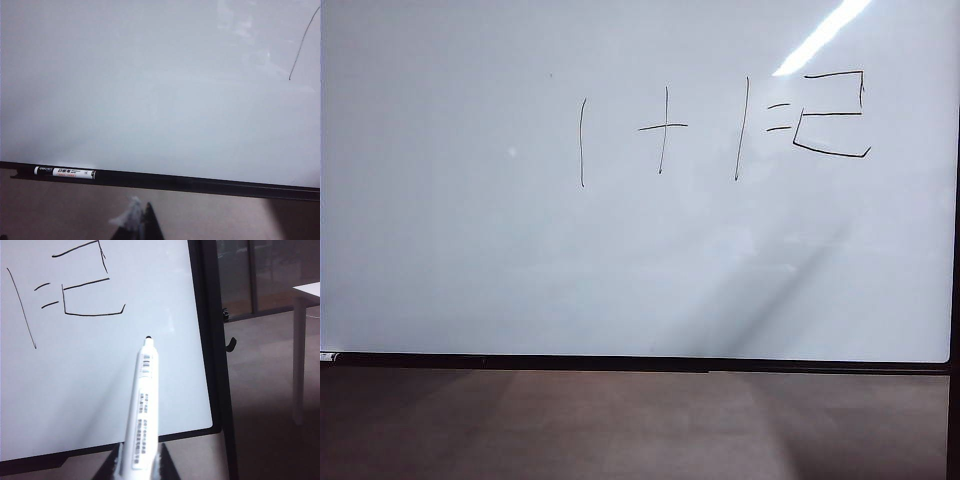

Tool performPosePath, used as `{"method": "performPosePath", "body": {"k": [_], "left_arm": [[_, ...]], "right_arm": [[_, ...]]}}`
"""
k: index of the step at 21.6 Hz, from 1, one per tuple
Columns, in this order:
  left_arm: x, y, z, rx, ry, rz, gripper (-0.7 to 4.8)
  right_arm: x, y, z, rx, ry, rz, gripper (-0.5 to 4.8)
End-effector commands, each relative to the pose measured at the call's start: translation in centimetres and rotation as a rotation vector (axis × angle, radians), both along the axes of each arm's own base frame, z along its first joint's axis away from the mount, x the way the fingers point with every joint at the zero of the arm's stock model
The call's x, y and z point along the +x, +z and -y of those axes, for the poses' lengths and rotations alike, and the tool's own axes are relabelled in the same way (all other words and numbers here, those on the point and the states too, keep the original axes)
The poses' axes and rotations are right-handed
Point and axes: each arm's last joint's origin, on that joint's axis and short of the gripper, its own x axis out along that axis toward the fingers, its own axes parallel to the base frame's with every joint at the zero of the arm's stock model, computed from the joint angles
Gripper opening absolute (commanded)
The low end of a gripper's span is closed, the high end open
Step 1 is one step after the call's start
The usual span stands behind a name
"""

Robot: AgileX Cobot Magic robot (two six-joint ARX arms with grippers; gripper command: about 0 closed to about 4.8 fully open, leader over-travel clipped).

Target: Reach to the right to find the marker pen, pick it up, and write the answer to the math problem on the whiteboard.

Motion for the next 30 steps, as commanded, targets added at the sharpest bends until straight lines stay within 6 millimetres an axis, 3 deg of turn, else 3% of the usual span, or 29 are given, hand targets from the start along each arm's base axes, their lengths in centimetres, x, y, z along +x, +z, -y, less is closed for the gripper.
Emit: {"method": "performPosePath", "body": {"k": [1, 30], "left_arm": [[0.0, -0.03, -0.02, 0.027, -0.004, -0.005, -0.05], [0.0, -0.05, 0.01, 0.117, -0.007, -0.003, -0.05]], "right_arm": [[-0.04, 0.31, -0.03, -0.009, 0.002, 0.018, -0.01], [-0.04, 0.31, -0.03, -0.009, 0.002, 0.018, -0.01]]}}
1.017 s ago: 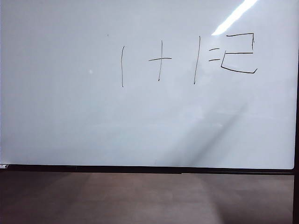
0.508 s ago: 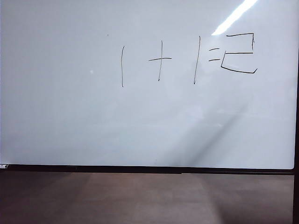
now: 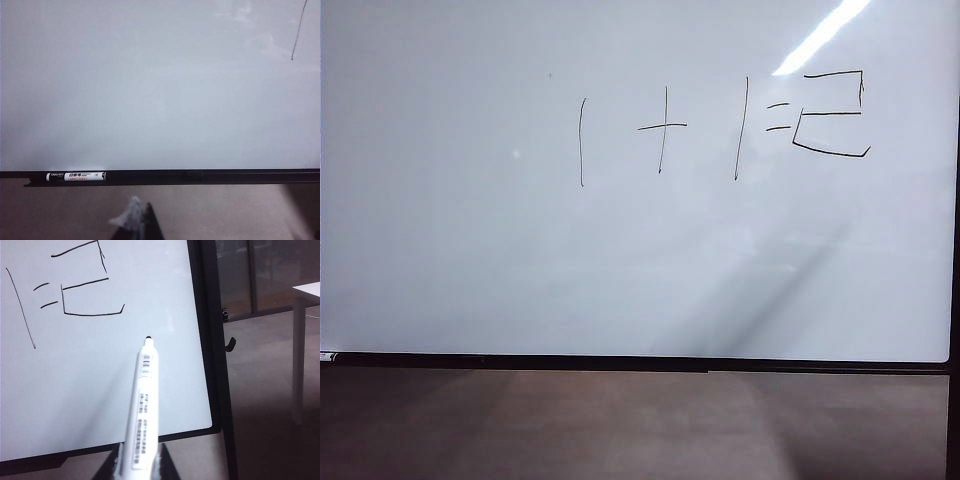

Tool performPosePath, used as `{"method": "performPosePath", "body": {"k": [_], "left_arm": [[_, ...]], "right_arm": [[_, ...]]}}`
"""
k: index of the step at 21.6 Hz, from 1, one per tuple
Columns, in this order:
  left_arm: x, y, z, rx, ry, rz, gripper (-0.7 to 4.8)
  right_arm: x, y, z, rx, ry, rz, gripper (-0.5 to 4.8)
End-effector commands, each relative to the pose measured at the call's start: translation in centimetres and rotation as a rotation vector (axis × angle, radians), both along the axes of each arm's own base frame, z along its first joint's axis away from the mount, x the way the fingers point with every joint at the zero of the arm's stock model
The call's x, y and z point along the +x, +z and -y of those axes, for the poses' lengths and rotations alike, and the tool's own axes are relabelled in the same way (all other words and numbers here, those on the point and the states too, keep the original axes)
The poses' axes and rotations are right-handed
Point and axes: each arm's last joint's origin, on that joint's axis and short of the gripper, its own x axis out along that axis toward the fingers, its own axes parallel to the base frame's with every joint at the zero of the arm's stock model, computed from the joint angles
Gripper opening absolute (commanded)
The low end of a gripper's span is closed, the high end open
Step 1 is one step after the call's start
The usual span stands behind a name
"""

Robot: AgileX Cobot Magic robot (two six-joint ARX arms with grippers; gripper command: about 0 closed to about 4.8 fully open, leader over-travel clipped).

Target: Reach to the right to find the marker pen, pick it up, and write the answer to the math problem on the whiteboard.

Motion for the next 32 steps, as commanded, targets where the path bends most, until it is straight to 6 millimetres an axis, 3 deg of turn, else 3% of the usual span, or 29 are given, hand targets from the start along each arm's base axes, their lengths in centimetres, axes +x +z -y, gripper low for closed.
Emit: {"method": "performPosePath", "body": {"k": [1, 25, 32], "left_arm": [[0.0, 0.1, 0.0, 0.006, -0.004, 0.007, -0.05], [0.0, 0.1, 0.0, 0.006, -0.004, 0.007, -0.05], [0.0, 0.1, 0.0, 0.006, -0.004, 0.007, -0.05]], "right_arm": [[0.0, 0.3, 0.0, -0.009, 0.002, 0.017, -0.01], [-0.1, 0.3, -0.1, -0.009, 0.004, 0.02, -0.01], [0.0, 0.4, -1.0, -0.157, 0.085, 0.038, -0.01]]}}
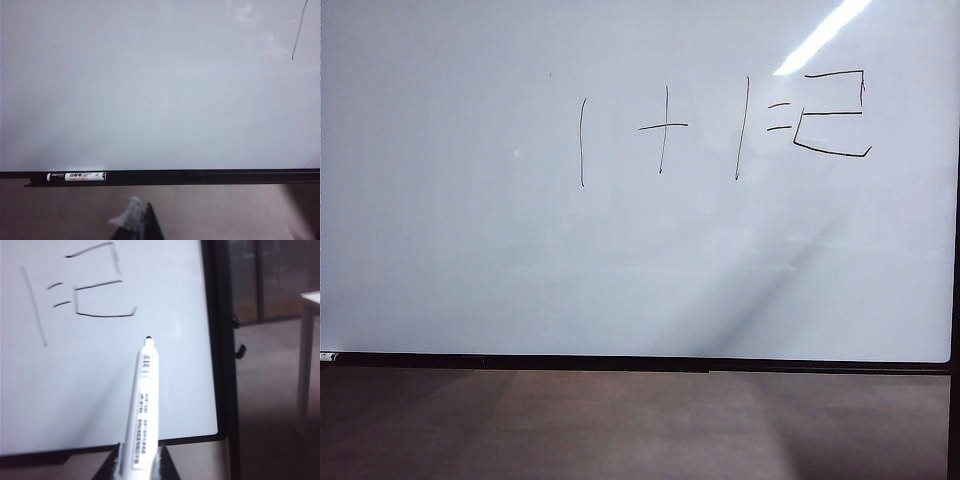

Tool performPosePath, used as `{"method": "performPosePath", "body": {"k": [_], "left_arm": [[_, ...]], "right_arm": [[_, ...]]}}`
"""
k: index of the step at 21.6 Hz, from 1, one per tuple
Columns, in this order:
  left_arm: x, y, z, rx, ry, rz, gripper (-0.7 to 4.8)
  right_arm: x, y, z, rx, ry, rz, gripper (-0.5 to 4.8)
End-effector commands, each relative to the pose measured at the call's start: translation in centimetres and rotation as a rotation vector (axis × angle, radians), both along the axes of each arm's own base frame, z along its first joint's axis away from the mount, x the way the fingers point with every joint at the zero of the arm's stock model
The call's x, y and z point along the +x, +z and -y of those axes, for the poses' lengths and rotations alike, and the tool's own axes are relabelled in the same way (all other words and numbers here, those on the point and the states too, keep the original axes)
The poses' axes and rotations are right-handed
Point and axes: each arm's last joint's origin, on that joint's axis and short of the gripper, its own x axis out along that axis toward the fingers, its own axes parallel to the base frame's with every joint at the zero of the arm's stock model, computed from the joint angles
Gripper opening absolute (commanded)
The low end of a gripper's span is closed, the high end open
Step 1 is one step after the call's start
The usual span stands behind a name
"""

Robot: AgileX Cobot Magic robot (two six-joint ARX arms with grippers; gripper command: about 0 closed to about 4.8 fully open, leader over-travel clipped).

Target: Reach to the right to find the marker pen, pick it up, and write the answer to the math problem on the whiteboard.

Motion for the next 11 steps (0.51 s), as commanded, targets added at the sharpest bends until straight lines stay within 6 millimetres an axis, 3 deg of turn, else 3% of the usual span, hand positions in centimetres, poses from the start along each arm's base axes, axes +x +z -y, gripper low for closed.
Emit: {"method": "performPosePath", "body": {"k": [1, 3, 7, 11], "left_arm": [[-0.01, 0.09, 0.01, 0.004, -0.005, 0.007, -0.05], [-0.01, 0.09, 0.01, 0.004, -0.005, 0.007, -0.05], [-0.01, 0.09, 0.01, 0.004, -0.005, 0.007, -0.05], [-0.01, 0.09, 0.01, 0.004, -0.005, 0.007, -0.05]], "right_arm": [[0.06, 0.14, -0.83, -0.104, 0.074, 0.016, -0.01], [0.16, -0.06, -1.26, -0.186, 0.058, 0.017, -0.01], [0.31, -0.68, -1.45, -0.165, -0.115, -0.029, -0.01], [0.29, -0.79, -1.7, -0.16, -0.145, -0.043, -0.01]]}}
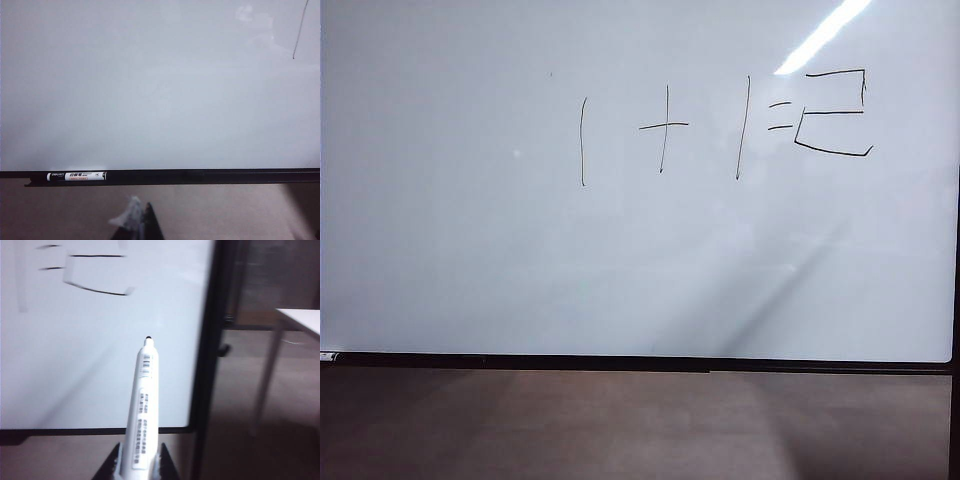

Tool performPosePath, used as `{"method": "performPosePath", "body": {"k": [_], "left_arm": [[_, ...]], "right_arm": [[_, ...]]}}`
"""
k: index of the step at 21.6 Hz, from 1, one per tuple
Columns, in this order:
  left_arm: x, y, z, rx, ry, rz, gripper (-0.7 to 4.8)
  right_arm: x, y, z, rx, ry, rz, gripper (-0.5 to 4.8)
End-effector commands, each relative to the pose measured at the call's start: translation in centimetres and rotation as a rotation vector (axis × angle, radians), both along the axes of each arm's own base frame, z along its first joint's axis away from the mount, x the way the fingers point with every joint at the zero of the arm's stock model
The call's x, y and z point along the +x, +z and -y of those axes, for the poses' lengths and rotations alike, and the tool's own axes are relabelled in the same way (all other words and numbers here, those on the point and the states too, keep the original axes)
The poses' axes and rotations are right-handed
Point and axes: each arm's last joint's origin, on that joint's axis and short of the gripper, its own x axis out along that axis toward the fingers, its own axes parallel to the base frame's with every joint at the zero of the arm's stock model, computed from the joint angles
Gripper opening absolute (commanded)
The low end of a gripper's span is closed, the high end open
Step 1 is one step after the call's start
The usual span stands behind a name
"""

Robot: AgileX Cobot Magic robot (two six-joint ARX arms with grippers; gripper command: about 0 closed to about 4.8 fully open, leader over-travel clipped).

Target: Reach to the right to find the marker pen, pick it up, and write the answer to the math problem on the whiteboard.

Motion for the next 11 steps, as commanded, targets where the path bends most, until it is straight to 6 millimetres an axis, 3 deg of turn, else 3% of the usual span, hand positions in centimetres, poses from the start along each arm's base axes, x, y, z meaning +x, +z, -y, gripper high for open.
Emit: {"method": "performPosePath", "body": {"k": [1, 11], "left_arm": [[-0.01, 0.1, 0.01, 0.004, -0.004, 0.009, -0.05], [-0.01, 0.1, 0.01, 0.004, -0.005, 0.009, -0.05]], "right_arm": [[0.01, -0.1, -0.08, 0.001, -0.023, 0.002, -0.01], [0.03, -0.15, -0.17, 0.044, 0.045, -0.002, -0.01]]}}
